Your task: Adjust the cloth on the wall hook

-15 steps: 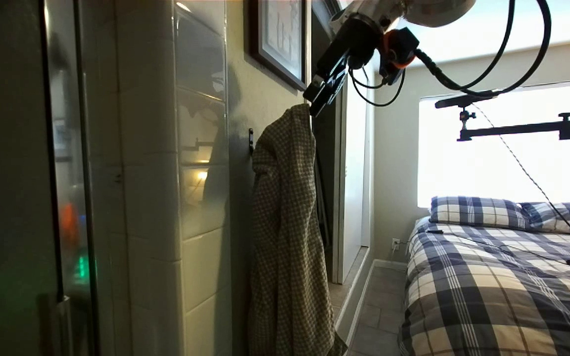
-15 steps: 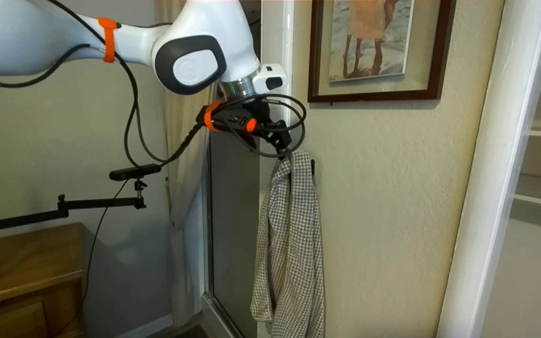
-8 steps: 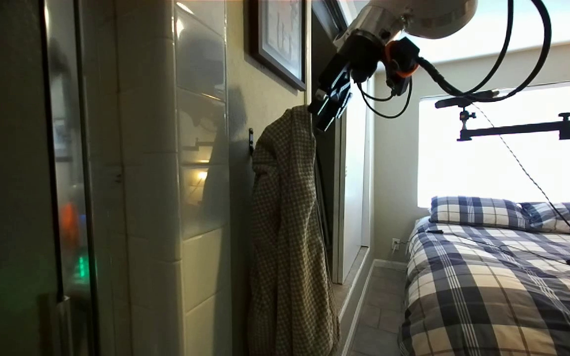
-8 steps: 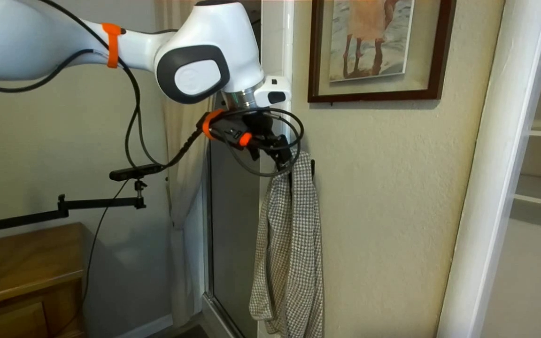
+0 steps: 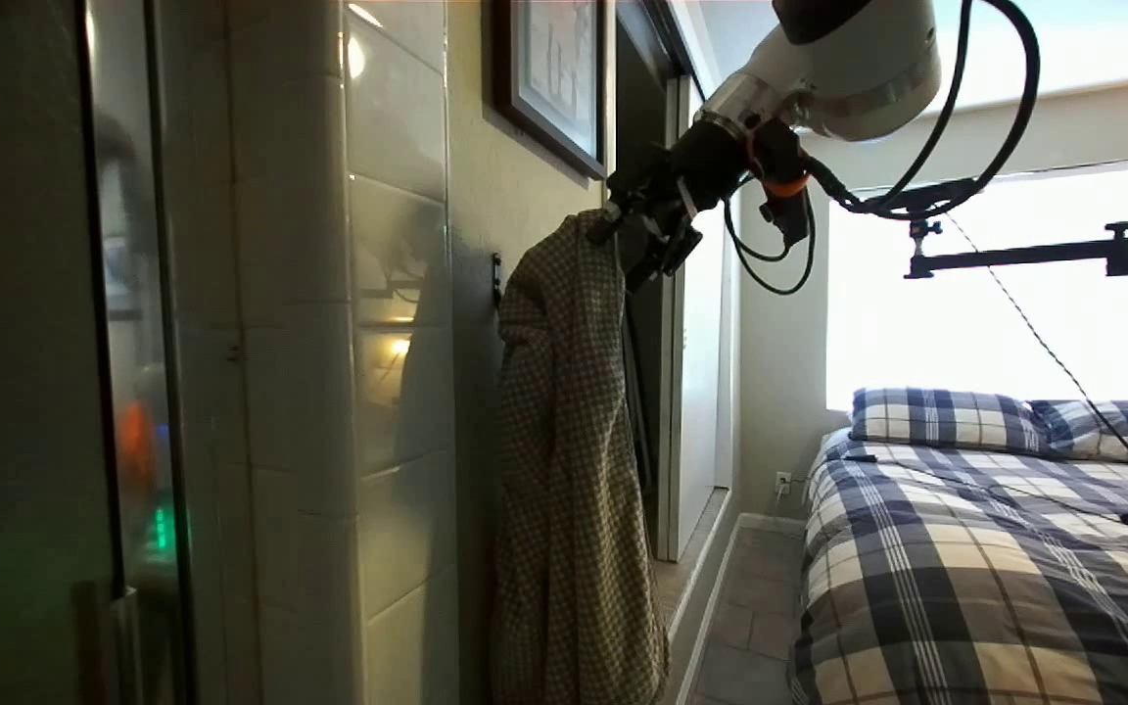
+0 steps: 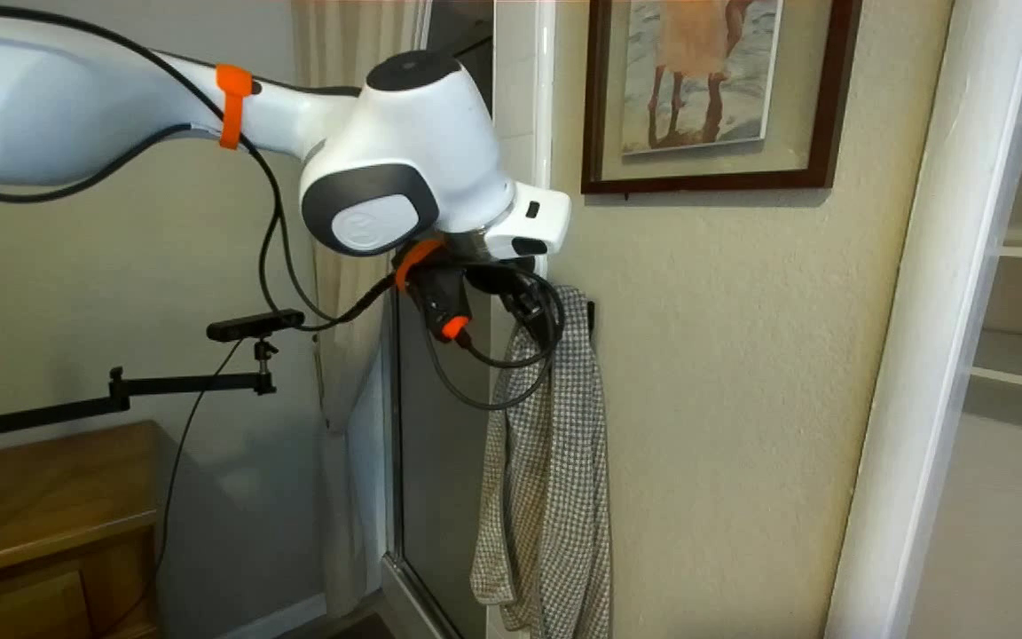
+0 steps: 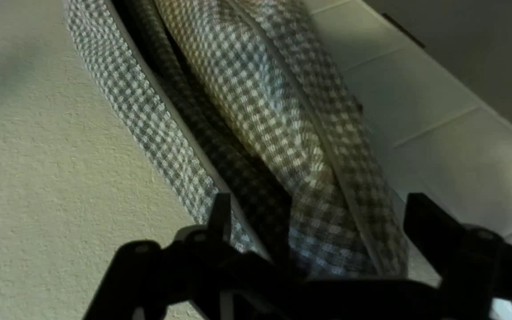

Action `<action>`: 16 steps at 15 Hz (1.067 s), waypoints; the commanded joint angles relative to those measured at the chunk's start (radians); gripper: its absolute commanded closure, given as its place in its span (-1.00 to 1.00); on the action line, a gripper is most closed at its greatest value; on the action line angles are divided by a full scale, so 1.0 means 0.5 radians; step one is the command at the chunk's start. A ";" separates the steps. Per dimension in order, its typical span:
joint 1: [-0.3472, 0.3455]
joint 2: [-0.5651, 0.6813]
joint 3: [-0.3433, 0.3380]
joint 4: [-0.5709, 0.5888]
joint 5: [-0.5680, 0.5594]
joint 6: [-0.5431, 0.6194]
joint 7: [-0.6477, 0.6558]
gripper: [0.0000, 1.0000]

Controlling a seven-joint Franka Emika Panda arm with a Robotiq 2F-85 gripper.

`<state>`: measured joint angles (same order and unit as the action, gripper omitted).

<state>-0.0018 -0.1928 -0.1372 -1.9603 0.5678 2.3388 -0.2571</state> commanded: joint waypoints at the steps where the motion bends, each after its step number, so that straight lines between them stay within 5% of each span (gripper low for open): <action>1: 0.014 -0.047 0.005 -0.114 0.243 0.148 0.084 -1.00; 11: 0.017 -0.075 0.037 -0.188 0.586 0.106 0.021 -0.94; 12: 0.016 -0.072 0.041 -0.187 0.592 0.104 0.005 -0.47; 14: 0.018 -0.069 0.051 -0.202 0.602 0.147 -0.046 -0.39; 16: 0.021 -0.072 0.055 -0.208 0.617 0.154 -0.078 -0.08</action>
<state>0.0042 -0.2010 -0.1166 -2.0293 0.8287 2.3862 -0.2506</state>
